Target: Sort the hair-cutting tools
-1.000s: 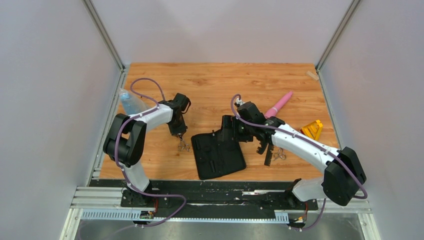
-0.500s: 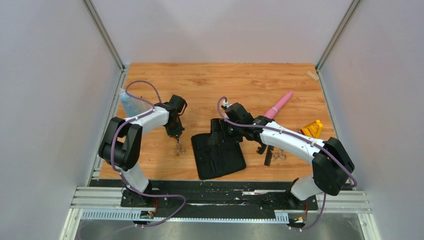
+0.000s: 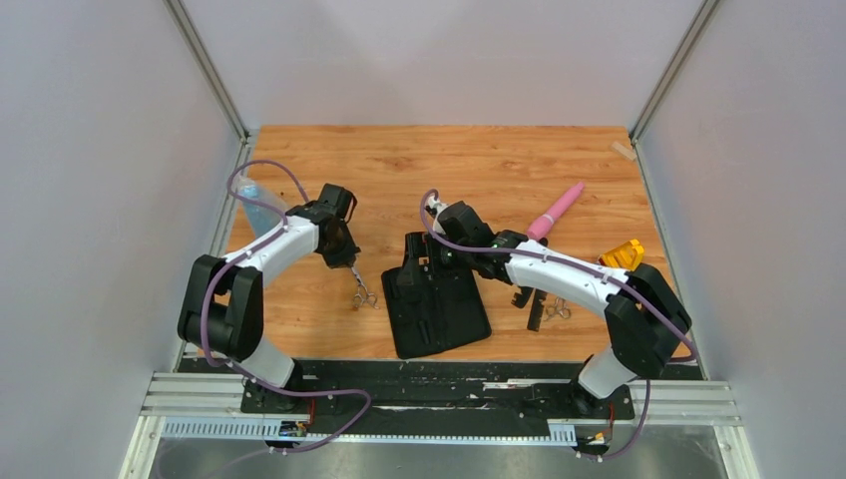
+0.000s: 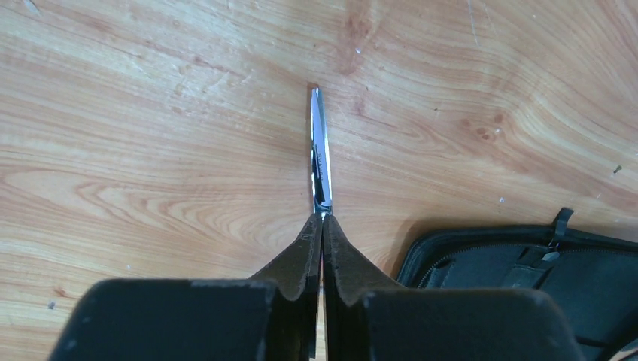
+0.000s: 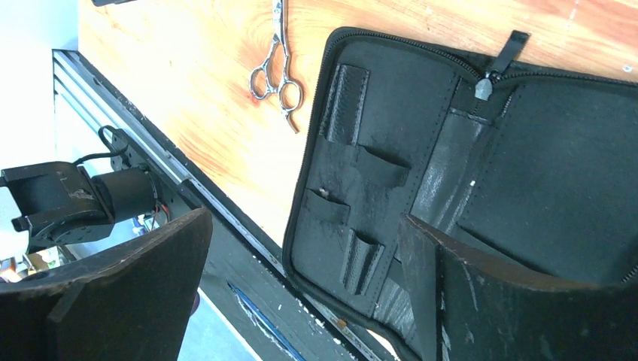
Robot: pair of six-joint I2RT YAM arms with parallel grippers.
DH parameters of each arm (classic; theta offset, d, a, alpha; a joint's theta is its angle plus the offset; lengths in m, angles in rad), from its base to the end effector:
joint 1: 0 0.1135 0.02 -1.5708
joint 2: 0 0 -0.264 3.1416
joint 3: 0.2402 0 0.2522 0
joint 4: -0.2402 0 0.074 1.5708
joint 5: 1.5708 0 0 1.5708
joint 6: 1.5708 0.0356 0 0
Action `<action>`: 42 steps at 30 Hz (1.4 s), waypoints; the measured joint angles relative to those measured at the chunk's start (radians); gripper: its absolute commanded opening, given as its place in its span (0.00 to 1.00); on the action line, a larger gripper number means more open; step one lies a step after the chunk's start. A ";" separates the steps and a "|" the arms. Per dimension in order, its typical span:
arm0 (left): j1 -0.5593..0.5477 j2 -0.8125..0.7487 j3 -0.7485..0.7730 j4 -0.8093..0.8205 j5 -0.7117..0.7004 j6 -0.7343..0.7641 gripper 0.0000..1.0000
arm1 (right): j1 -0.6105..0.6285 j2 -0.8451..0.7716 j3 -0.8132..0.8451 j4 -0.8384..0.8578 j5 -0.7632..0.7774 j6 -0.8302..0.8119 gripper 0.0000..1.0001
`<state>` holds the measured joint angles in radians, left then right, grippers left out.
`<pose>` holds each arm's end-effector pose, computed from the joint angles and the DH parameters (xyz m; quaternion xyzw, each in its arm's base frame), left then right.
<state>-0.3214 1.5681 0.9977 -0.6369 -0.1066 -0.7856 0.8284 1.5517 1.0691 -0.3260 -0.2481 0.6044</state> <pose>0.2828 -0.0902 0.1935 -0.2353 0.9536 -0.0503 0.1811 0.2198 0.2525 0.2384 -0.1487 0.9102 0.3290 0.2029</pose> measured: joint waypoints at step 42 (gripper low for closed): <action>-0.100 0.113 -0.013 -0.122 0.051 0.129 0.08 | 0.008 0.045 -0.034 0.055 -0.022 0.019 0.95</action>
<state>-0.4210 1.6810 0.9848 -0.7589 -0.0551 -0.6567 0.8368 1.5970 1.0348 -0.2714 -0.2703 0.6231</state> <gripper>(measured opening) 0.161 0.955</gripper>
